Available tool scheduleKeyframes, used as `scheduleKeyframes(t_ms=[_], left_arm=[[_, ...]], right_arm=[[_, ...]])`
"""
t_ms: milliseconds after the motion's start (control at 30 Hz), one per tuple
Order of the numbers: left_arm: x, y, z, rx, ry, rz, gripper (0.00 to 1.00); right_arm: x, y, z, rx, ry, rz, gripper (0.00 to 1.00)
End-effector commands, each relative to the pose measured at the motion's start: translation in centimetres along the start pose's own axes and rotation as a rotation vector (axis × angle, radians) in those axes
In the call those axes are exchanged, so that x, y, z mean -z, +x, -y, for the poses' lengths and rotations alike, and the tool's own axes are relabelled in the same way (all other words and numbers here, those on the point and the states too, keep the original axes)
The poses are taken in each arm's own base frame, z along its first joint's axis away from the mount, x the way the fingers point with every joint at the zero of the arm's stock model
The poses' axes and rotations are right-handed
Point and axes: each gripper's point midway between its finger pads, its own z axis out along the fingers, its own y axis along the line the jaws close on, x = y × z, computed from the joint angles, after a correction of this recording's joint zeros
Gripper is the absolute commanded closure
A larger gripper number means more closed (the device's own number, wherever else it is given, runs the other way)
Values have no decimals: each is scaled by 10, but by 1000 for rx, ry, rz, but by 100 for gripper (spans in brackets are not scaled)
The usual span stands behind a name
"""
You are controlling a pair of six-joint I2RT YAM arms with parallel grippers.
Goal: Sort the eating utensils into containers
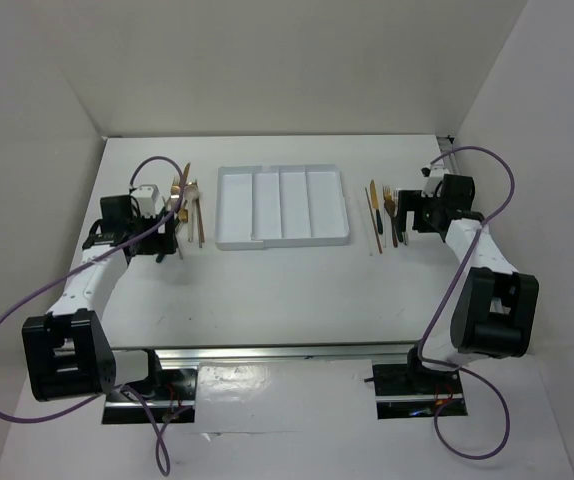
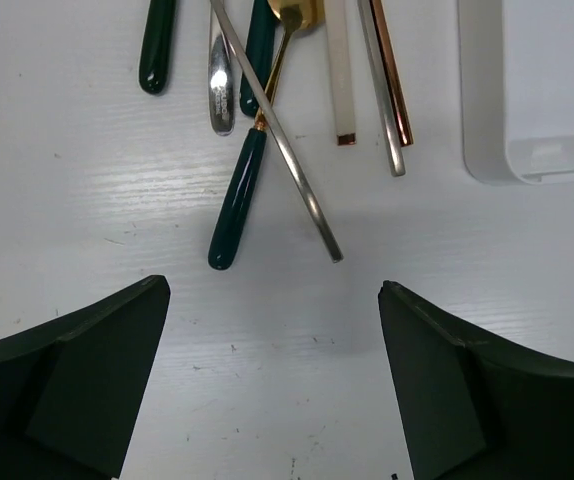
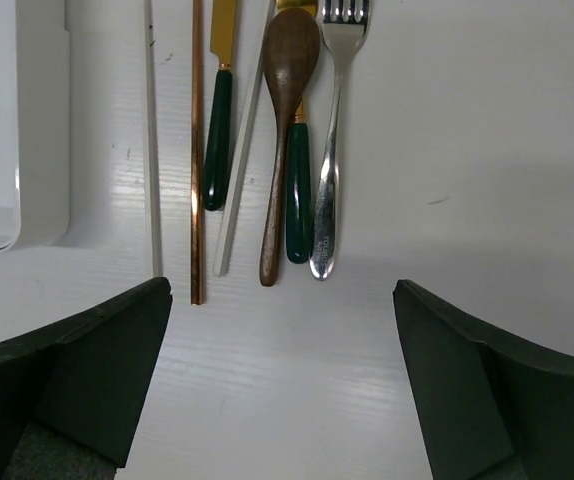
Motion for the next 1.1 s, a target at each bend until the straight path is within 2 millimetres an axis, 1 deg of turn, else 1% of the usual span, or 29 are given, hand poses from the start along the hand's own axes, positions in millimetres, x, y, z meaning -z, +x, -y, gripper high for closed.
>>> scheduleKeyframes(t_ms=[0, 33, 67, 100, 167, 200, 233, 267, 300, 333, 367, 400, 433, 500, 567, 600, 633, 667, 700, 733, 767, 800, 833, 867, 900, 933, 967, 1000, 1067], left_arm=[[8, -31, 4, -28, 25, 61, 0], [9, -37, 6, -42, 37, 74, 0], [9, -37, 9, -43, 55, 75, 0], [12, -39, 10, -44, 55, 84, 0], [12, -39, 14, -45, 77, 86, 0], [14, -42, 15, -55, 86, 87, 0], [14, -39, 15, -53, 87, 77, 0], [16, -44, 15, -55, 86, 87, 0], [16, -44, 12, -58, 79, 88, 0], [16, -44, 10, -57, 69, 87, 0], [16, -44, 10, -57, 69, 87, 0], [16, -44, 8, -57, 58, 86, 0], [18, -48, 7, -70, 56, 97, 0], [20, -52, 6, -70, 47, 101, 0], [19, -52, 6, -69, 48, 92, 0], [18, -56, 5, -69, 47, 95, 0], [18, -56, 5, -69, 47, 95, 0], [18, -59, 3, -78, 36, 97, 0], [20, -62, 3, -79, 36, 98, 0], [17, -60, 2, -88, 36, 90, 0], [17, -64, 0, -88, 27, 93, 0], [18, -68, 0, -90, 25, 102, 0], [18, -68, 0, -90, 25, 102, 0], [16, -69, -1, -89, 26, 99, 0], [15, -71, -1, -88, 26, 93, 0], [15, -71, -1, -88, 26, 93, 0], [14, -73, -1, -88, 26, 93, 0], [15, -73, -5, -82, 20, 93, 0], [12, -71, -5, -80, 21, 83, 0]], right_arm=[[-1, -22, 4, 39, -1, 59, 2], [-6, -11, -3, 38, -42, 22, 5], [-6, -17, -5, 38, -61, 24, 13], [-8, -16, -8, 34, -81, 14, 18], [-15, -13, -13, 11, -114, -3, 20], [-16, -18, -12, 13, -113, 3, 23], [-20, -14, -11, 20, -115, -8, 24], [-25, -13, -4, 17, -86, -21, 24], [-27, -22, -2, 67, -76, -9, 24], [-35, -19, 1, 62, -69, -29, 37], [-39, -17, 5, 59, -53, -47, 45], [-42, -29, 8, 73, -51, -29, 52], [-50, -23, 11, 66, -41, -57, 67], [-55, -33, 15, 63, -27, -36, 82], [-65, -30, 19, 59, -20, -55, 90], [-68, -39, 21, 62, -18, -42, 90], [-72, -41, 22, 62, -18, -43, 90], [-80, -35, 25, 57, -11, -64, 87], [-83, -35, 28, 57, 0, -69, 84], [-85, -36, 29, 57, 0, -69, 80], [-90, -36, 30, 56, -1, -73, 78], [-89, -40, 33, 58, 15, -67, 76], [-94, -34, 34, 67, 13, -83, 66], [-99, -32, 37, 65, 20, -92, 63], [-102, -29, 36, 71, 32, -104, 61], [-102, -35, 37, 74, 34, -91, 61], [-106, -36, 38, 74, 35, -88, 61], [-110, -31, 38, 72, 33, -101, 61], [-114, -37, 35, 91, 27, -92, 61]])
